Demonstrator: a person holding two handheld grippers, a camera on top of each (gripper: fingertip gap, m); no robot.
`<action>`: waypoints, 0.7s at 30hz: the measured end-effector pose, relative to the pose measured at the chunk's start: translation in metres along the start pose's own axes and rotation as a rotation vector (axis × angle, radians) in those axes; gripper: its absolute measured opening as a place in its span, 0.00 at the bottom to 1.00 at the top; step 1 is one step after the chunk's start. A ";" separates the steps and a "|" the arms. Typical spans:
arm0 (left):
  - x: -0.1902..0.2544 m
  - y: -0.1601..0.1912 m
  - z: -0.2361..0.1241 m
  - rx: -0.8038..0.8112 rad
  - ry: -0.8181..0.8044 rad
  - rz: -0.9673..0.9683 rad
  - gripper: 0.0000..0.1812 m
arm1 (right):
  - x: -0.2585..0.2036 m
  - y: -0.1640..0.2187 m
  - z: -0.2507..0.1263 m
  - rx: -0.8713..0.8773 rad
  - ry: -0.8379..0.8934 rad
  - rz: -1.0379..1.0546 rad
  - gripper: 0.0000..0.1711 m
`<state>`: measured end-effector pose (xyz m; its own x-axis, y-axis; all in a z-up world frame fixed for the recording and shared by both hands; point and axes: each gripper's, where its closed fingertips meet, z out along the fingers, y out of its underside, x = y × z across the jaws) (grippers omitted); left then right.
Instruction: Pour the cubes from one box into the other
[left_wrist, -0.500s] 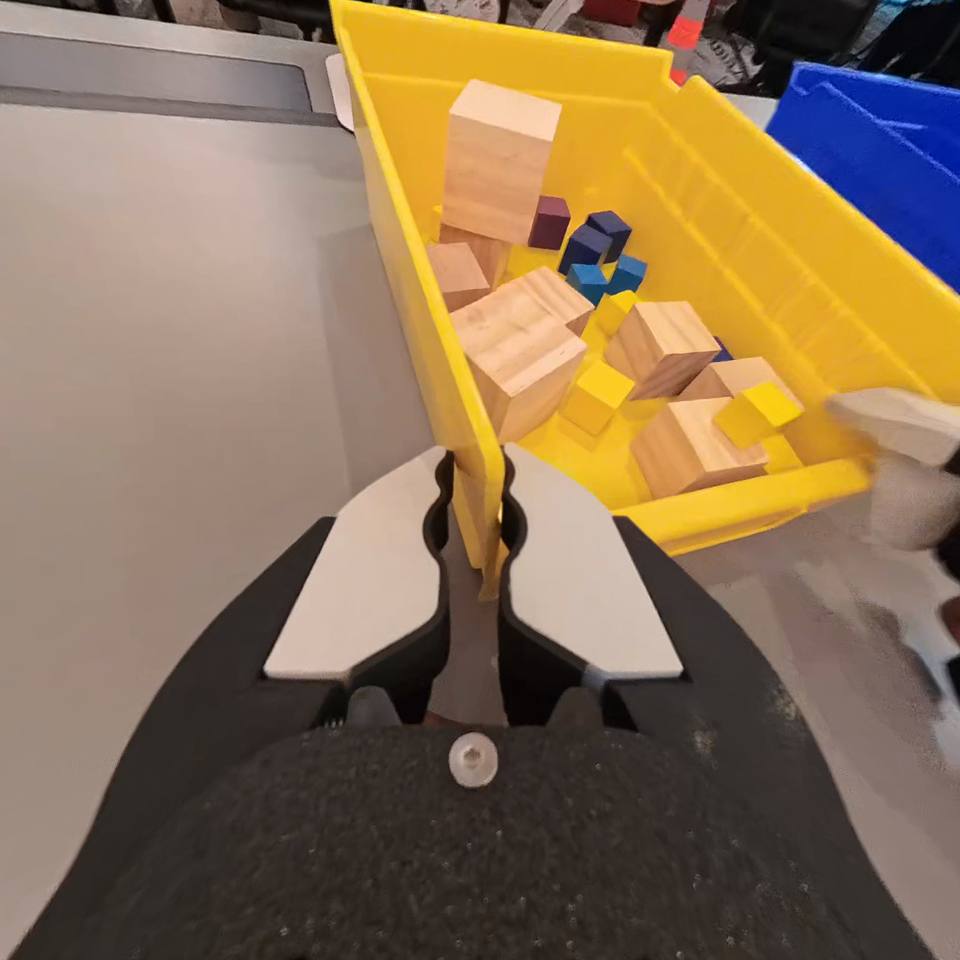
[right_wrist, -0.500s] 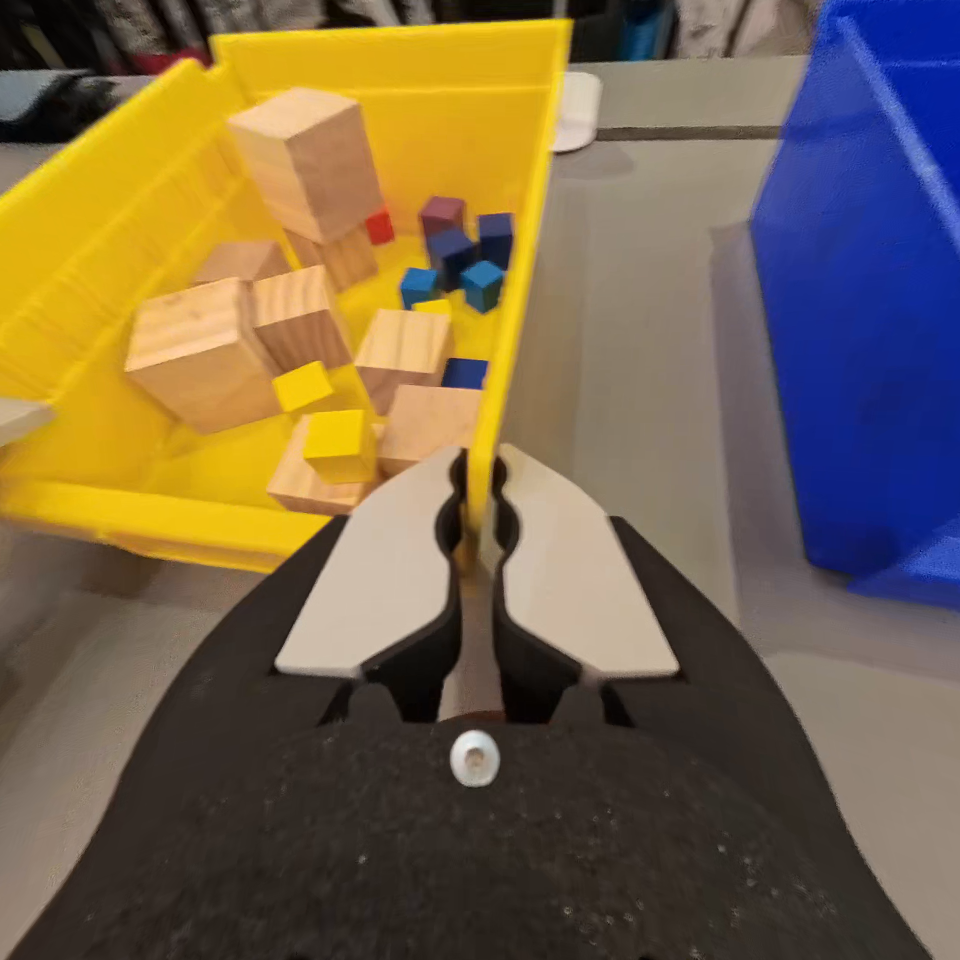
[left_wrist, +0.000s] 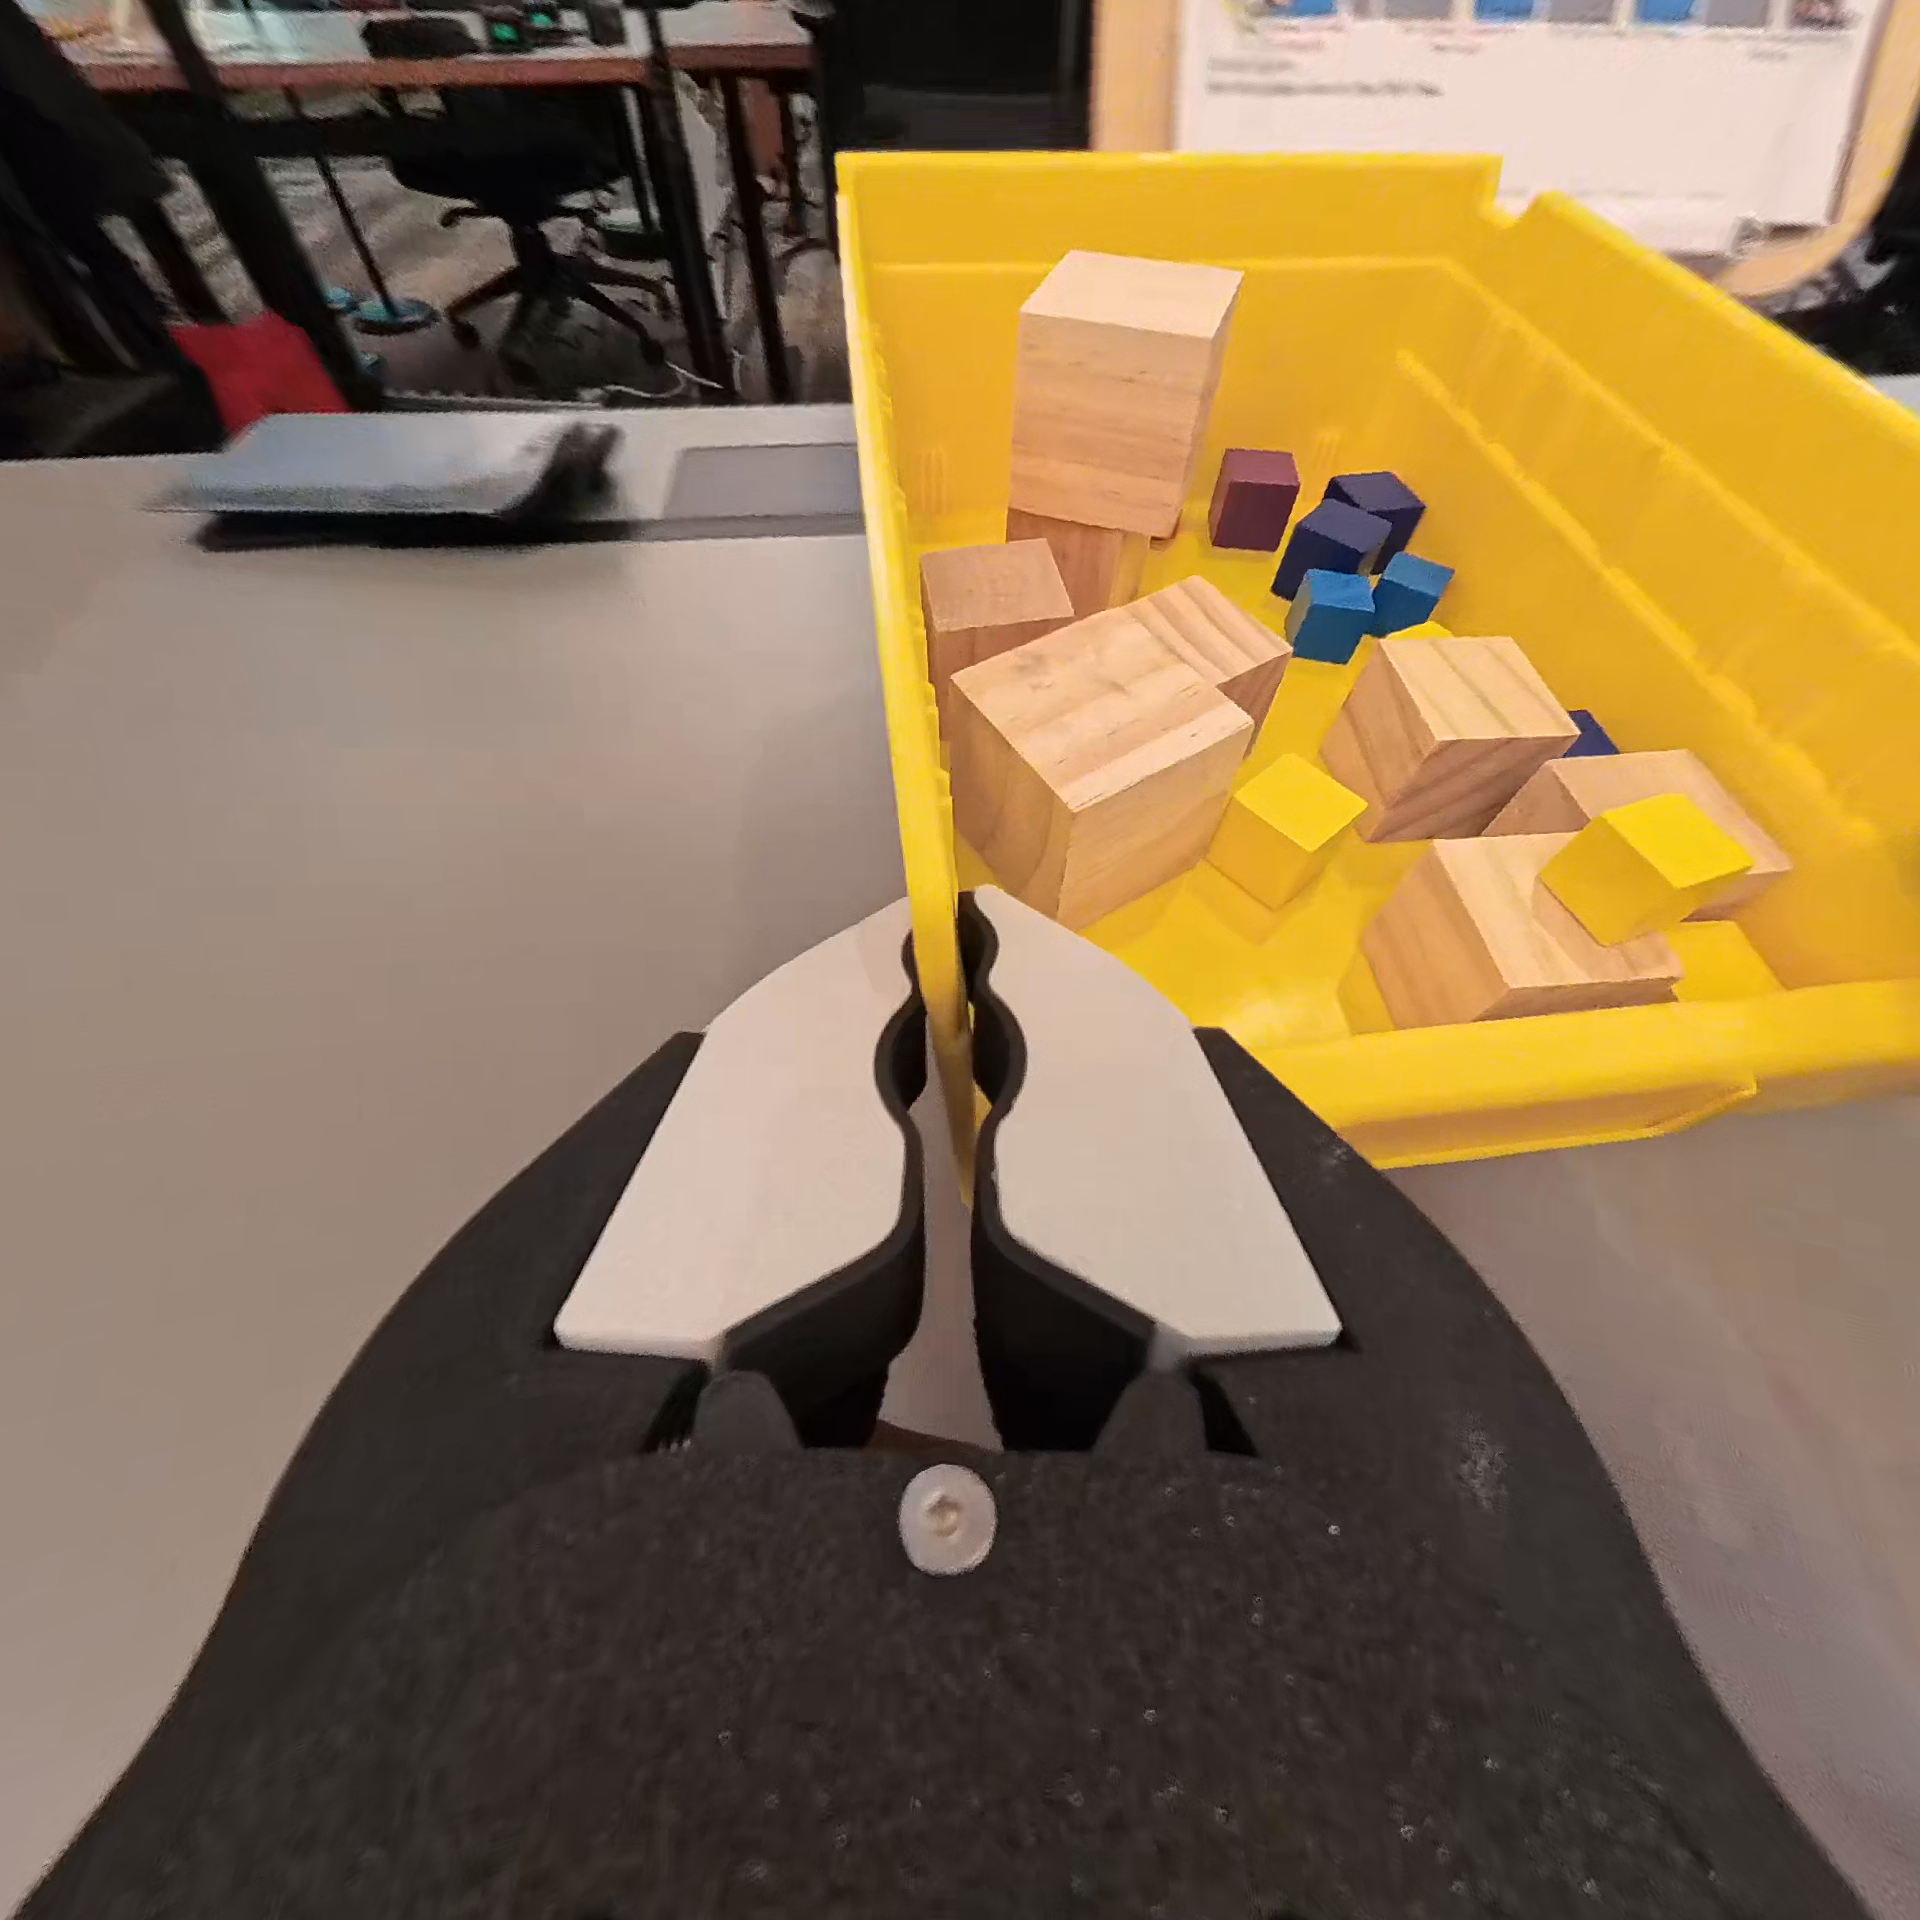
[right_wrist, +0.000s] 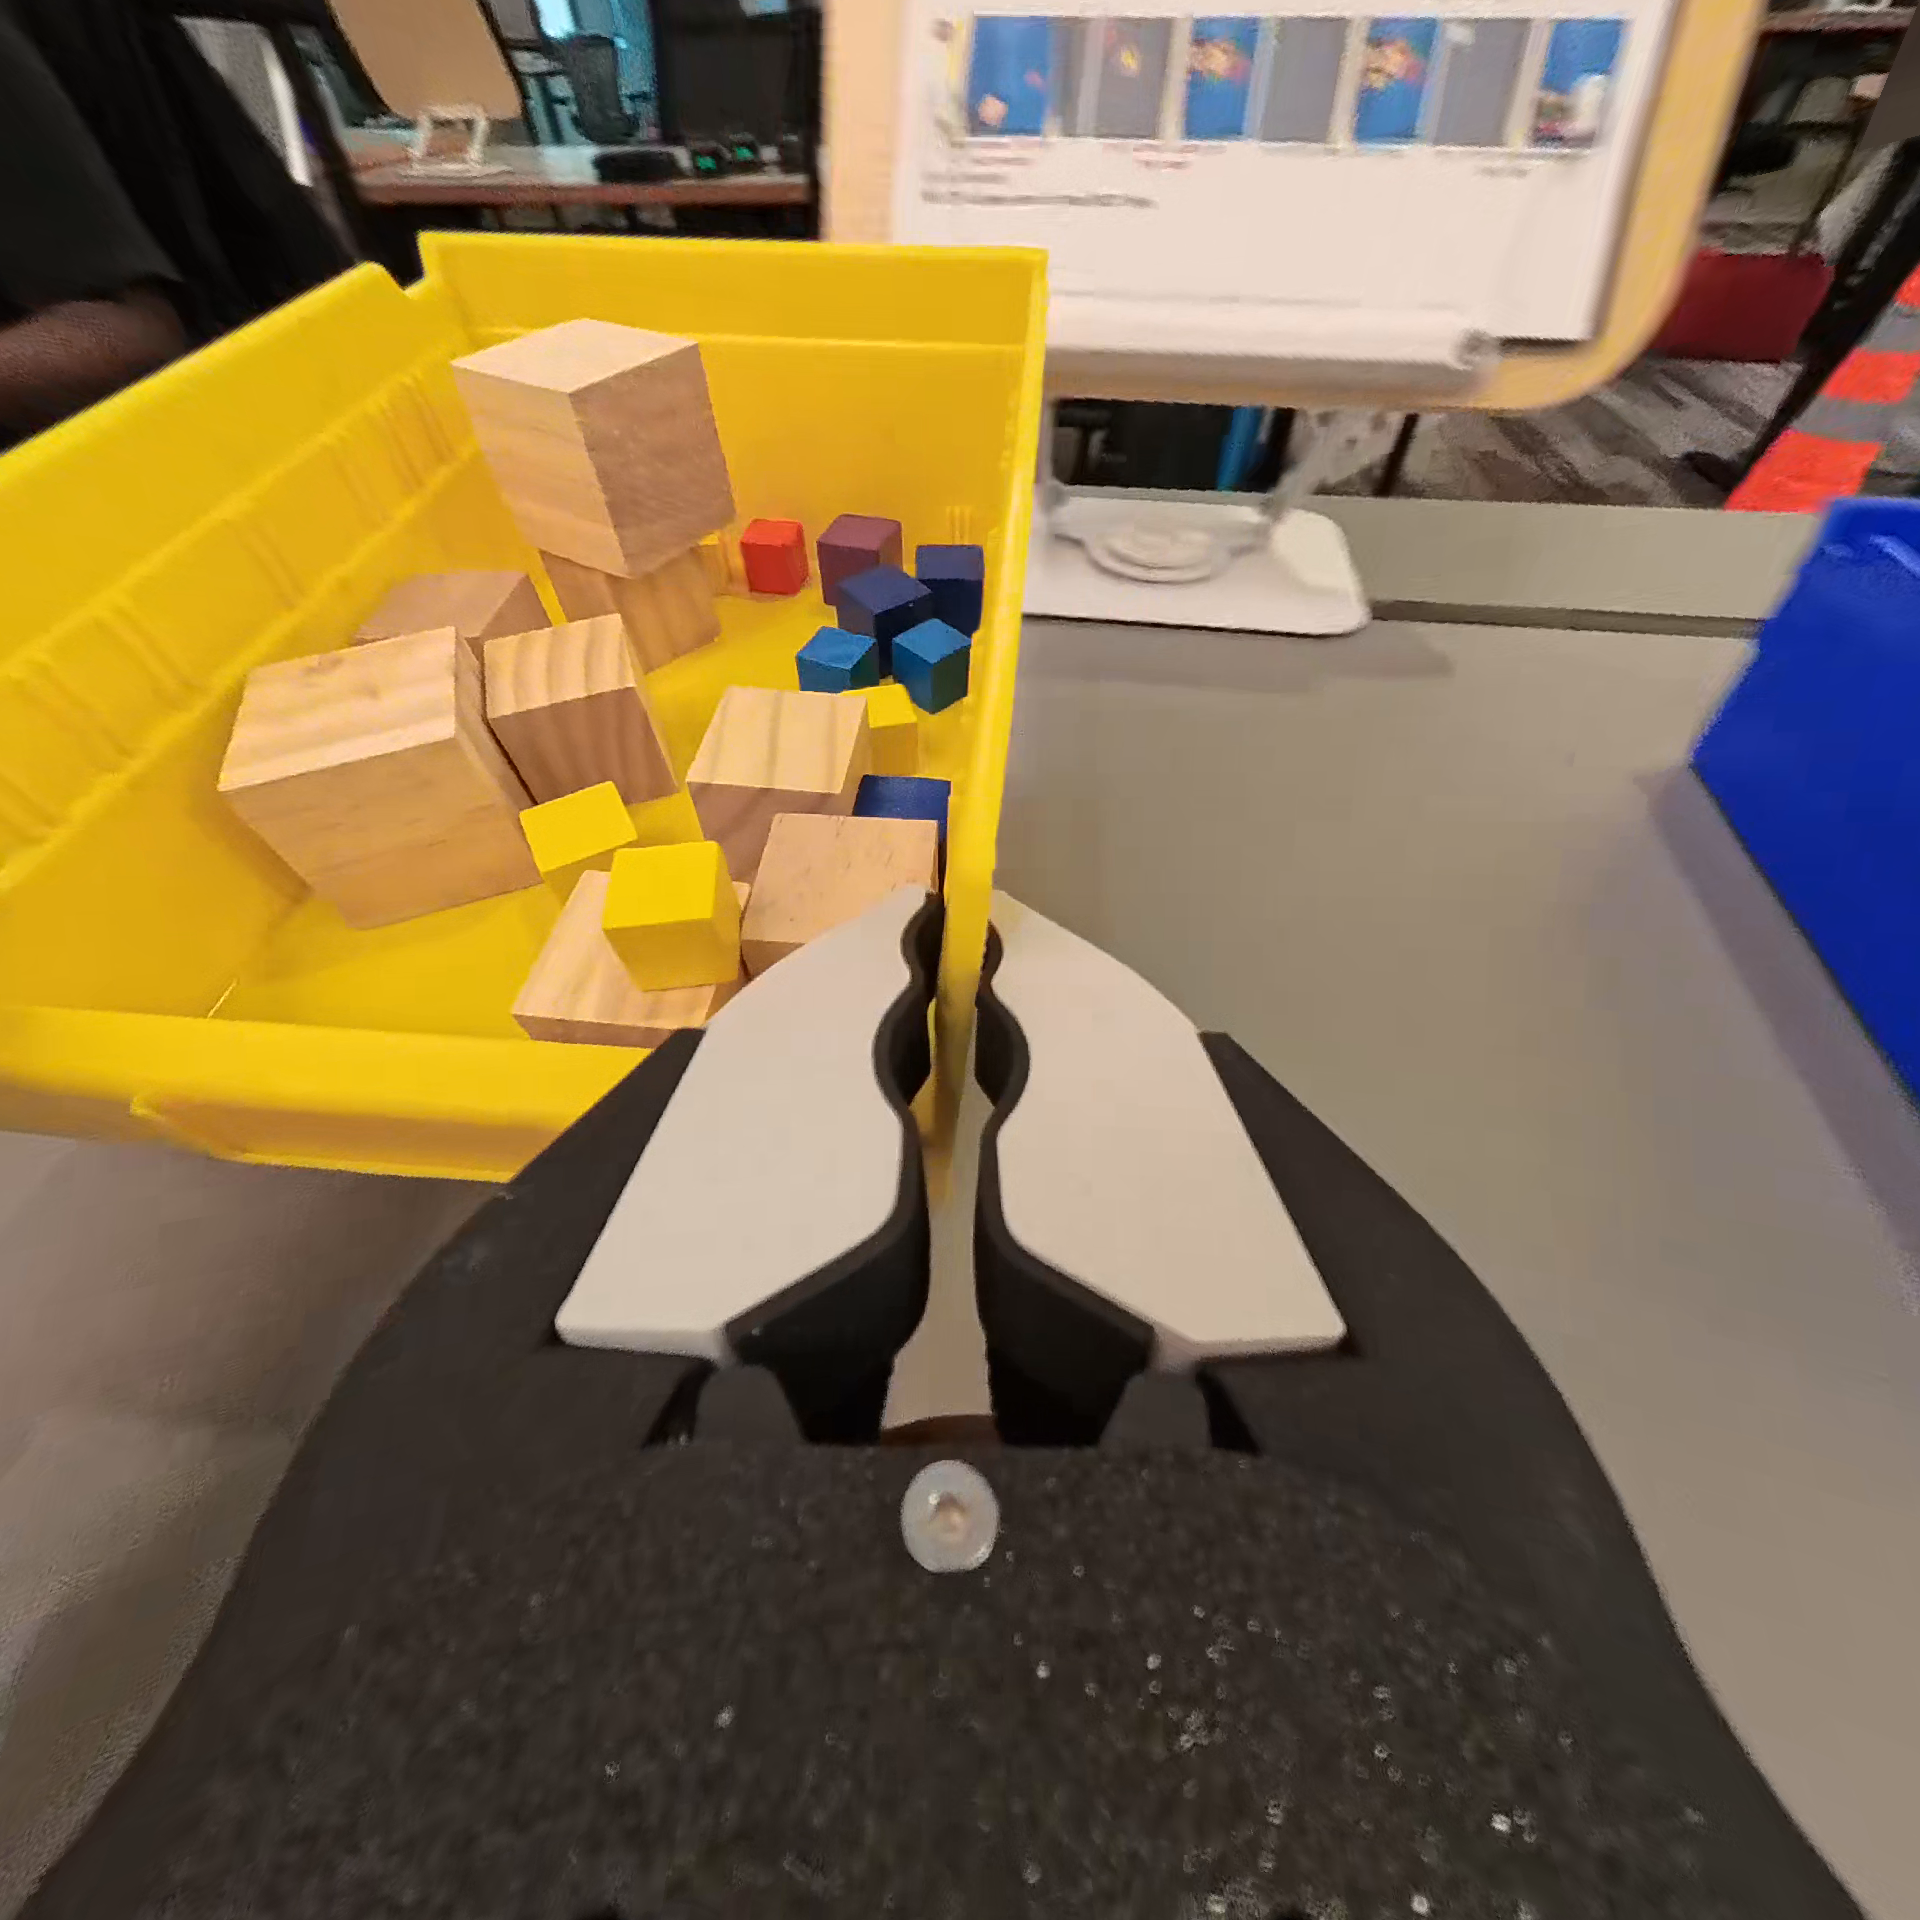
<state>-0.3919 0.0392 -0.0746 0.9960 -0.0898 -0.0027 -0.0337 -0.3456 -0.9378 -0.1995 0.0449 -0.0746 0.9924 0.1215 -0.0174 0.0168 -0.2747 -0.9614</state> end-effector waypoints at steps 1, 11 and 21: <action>-0.018 -0.001 -0.003 0.004 -0.017 0.000 0.01 | -0.019 -0.001 0.004 -0.005 -0.020 0.005 0.01; -0.134 0.043 0.010 -0.044 -0.044 -0.034 0.01 | -0.131 0.035 0.042 -0.119 -0.080 -0.004 0.02; -0.141 0.048 0.001 -0.081 -0.026 -0.169 0.23 | -0.139 0.042 0.020 -0.201 -0.342 -0.100 0.11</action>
<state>-0.5337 0.0362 -0.1193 0.9898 0.0002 0.1426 0.1289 -0.4283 -0.8944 -0.3393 0.0350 -0.1184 0.8878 0.4575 -0.0497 0.1680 -0.4228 -0.8905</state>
